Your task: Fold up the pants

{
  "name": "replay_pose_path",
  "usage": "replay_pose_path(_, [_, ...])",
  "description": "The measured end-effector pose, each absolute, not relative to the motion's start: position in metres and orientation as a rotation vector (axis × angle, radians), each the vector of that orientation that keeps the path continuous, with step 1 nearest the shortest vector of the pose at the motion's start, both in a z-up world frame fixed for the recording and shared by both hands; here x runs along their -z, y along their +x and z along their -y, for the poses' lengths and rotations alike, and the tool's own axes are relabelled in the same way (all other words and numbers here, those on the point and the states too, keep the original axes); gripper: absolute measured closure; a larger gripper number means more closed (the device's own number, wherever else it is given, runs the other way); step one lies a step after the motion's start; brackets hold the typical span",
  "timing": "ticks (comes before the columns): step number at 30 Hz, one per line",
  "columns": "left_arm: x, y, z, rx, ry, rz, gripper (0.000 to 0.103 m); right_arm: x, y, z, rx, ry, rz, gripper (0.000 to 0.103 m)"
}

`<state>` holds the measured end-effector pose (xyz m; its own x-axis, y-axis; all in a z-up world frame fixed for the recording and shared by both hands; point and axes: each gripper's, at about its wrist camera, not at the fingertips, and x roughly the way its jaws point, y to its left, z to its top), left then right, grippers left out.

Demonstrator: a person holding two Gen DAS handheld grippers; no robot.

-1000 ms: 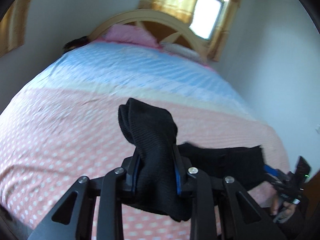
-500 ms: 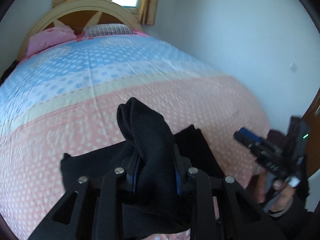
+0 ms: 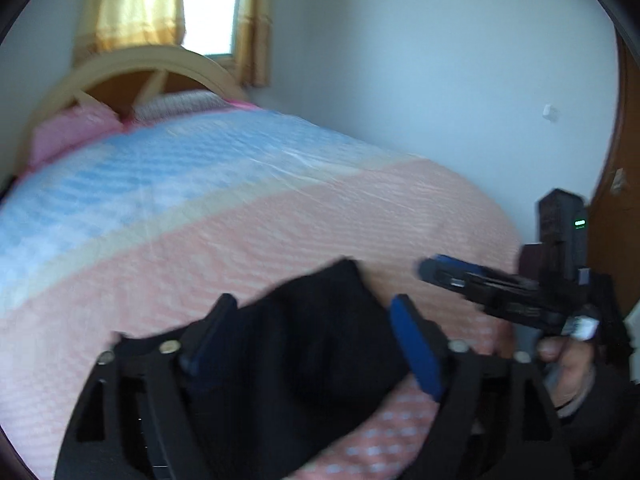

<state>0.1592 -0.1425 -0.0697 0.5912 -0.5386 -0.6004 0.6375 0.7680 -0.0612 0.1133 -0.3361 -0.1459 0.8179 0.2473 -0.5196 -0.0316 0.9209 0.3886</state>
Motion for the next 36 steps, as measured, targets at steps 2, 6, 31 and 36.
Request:
replay_pose_path(2, [0.078, 0.170, 0.117, 0.599, 0.180, -0.646, 0.008, 0.157, 0.127, 0.331, -0.131, 0.354, -0.675, 0.018])
replay_pose_path(6, [0.120, 0.199, 0.054, 0.450, 0.085, -0.772, 0.007, 0.189, 0.142, 0.345, -0.151, 0.476, -0.787, 0.018])
replay_pose_path(31, [0.121, 0.192, -0.001, 0.464, 0.030, -0.725, 0.090, 0.117, 0.198, 0.249, -0.418, 0.268, -0.716, 0.077])
replay_pose_path(36, [0.105, 0.192, -0.047, 0.372, 0.044, -0.697, 0.090, 0.111, 0.242, 0.184, -0.527, 0.205, -0.728, 0.077])
